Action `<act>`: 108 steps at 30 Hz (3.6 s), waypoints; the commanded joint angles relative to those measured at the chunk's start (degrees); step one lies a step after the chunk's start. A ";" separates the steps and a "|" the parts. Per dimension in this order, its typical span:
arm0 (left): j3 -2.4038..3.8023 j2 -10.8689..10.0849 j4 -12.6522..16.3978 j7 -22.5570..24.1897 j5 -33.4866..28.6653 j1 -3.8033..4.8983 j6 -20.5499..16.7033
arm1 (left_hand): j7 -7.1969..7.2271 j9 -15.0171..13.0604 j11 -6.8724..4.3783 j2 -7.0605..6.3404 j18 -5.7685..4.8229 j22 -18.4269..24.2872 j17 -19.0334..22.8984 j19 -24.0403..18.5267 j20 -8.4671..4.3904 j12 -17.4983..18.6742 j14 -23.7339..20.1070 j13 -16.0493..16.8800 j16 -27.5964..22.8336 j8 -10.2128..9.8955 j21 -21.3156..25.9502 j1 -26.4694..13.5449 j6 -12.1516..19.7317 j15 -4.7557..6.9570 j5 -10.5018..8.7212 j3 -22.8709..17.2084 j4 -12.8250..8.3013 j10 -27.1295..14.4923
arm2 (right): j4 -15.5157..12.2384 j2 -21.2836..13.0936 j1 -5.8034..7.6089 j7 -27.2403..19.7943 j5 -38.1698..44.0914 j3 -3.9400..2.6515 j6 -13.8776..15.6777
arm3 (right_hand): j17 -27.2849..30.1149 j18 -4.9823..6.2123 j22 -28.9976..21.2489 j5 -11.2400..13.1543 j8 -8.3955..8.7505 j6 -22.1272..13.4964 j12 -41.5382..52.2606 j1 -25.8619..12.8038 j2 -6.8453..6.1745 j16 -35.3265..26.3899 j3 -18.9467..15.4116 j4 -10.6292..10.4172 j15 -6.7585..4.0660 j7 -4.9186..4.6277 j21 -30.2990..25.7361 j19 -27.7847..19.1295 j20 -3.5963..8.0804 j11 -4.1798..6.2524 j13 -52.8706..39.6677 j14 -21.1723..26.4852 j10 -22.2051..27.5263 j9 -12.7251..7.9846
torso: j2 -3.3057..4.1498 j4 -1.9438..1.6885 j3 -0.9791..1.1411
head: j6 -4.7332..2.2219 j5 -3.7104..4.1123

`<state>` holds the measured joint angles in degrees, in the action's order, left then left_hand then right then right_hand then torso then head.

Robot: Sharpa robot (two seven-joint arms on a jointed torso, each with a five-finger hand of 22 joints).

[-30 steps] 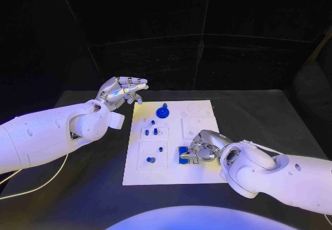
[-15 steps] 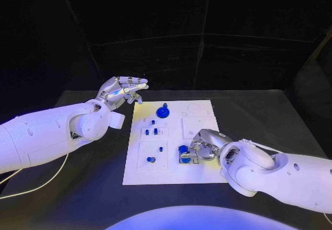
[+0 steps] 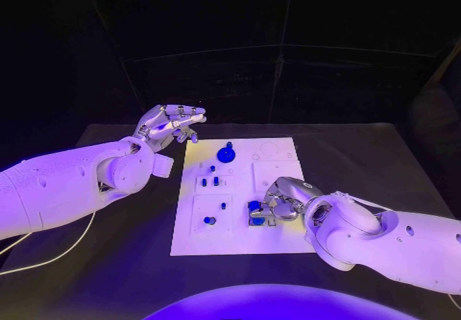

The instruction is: Assemble the parts on the task board

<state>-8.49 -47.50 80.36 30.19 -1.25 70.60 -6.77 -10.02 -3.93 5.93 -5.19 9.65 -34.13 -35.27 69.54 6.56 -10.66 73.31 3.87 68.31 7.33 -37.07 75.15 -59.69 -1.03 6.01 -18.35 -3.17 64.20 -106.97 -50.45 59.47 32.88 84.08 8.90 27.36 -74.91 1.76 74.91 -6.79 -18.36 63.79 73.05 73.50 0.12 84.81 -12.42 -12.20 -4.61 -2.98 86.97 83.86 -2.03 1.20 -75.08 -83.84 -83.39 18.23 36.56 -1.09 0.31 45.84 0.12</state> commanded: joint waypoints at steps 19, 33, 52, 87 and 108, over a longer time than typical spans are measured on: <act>0.04 -0.12 0.10 0.46 -0.17 0.08 0.65 | 0.37 -0.03 -0.24 0.79 0.89 0.08 0.13 0.10 0.06 -0.27 -0.26 -0.01 -0.39 0.29 0.38 0.12 -0.10 0.18 0.17 0.39 0.03 -0.03 | -2.37 -4.53 0.02 -8.52 -5.36 0.04 -0.25 | -4.65 -0.72 11.88 0.24 0.71 0.40 0.42 1.35 0.71 0.40 -0.86 0.71 -0.13 0.04 0.44 3.30 0.15 0.09 -1.29 -4.25 -0.45 0.54 | -0.10 0.03 -0.03 | -0.11 0.06; 0.04 -0.13 0.13 0.44 -0.17 0.08 0.66 | 0.39 -0.03 -0.26 0.83 0.89 0.10 0.11 0.12 0.04 -0.28 -0.26 -0.02 -0.38 0.30 0.40 0.19 -0.11 0.19 0.18 0.38 0.00 -0.03 | -1.33 -3.89 0.03 -7.28 -4.44 0.04 -1.88 | -4.90 -0.76 12.03 0.53 1.02 0.65 0.33 5.74 2.35 0.49 0.40 3.47 -0.27 0.24 0.53 3.41 0.26 0.28 -1.45 -4.28 -0.47 0.87 | -0.02 -0.02 -0.02 | -0.10 0.01; 0.04 -0.22 0.25 0.35 -0.17 0.09 0.59 | 0.42 -0.02 -0.30 0.94 0.89 0.13 0.07 0.14 0.01 -0.31 -0.24 -0.03 -0.35 0.34 0.44 0.39 -0.14 0.22 0.20 0.32 -0.08 -0.01 | 1.04 -1.37 0.03 -5.39 -4.17 0.03 -3.34 | -4.81 -0.73 11.96 1.21 1.14 0.72 0.22 5.85 2.42 0.43 0.22 3.76 -0.29 0.25 0.46 3.33 0.28 0.30 -1.42 -4.26 -0.48 0.97 | -0.12 0.07 -0.02 | 0.24 -0.25; 0.01 0.20 0.06 0.46 -0.18 0.07 0.49 | 0.41 0.00 -0.30 1.03 0.89 0.17 0.14 0.18 -0.03 -0.32 -0.27 -0.06 -0.37 0.36 0.48 0.68 -0.12 0.26 0.22 0.23 -0.23 -0.04 | -4.81 -18.47 0.20 -10.04 -5.59 0.05 0.68 | -4.06 -0.49 11.27 -5.23 7.62 -3.06 -1.25 7.00 3.94 -0.10 -0.37 3.77 1.62 -2.44 -0.22 2.64 -1.50 -1.97 -1.00 -4.07 0.76 -1.74 | -0.12 0.24 -0.05 | -1.19 2.70; -0.02 0.14 0.14 0.52 -0.18 0.05 0.62 | 0.45 0.00 -0.32 1.10 0.88 0.18 0.18 0.19 -0.04 -0.36 -0.29 -0.06 -0.38 0.40 0.50 0.72 -0.17 0.26 0.22 0.22 -0.23 0.02 | -1.16 -15.73 0.04 -2.74 0.85 0.12 -4.49 | -3.16 -0.34 10.85 -6.01 7.99 -0.72 -2.19 4.18 2.49 -0.66 -2.93 2.28 1.33 -1.90 -0.63 2.25 -1.30 -1.59 -0.44 -3.86 0.94 -2.01 | 0.00 0.35 0.14 | -0.99 2.82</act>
<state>-8.55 -47.36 80.38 30.10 -1.25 70.59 -6.69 -9.81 -3.93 5.94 -4.51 9.65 -34.01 -35.15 69.54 6.56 -10.66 73.31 3.87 68.31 7.57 -36.85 75.83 -59.90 -1.03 6.01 -18.35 -3.17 64.20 -108.27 -66.39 59.48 28.74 83.32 9.00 24.89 -74.90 1.76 74.91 -12.41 -10.63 62.62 70.89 78.09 2.58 84.54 -14.97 -9.86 -3.16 -4.92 86.73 83.96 -2.98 -0.64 -85.43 -84.05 -82.58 16.20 36.56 -0.73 0.43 44.74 3.00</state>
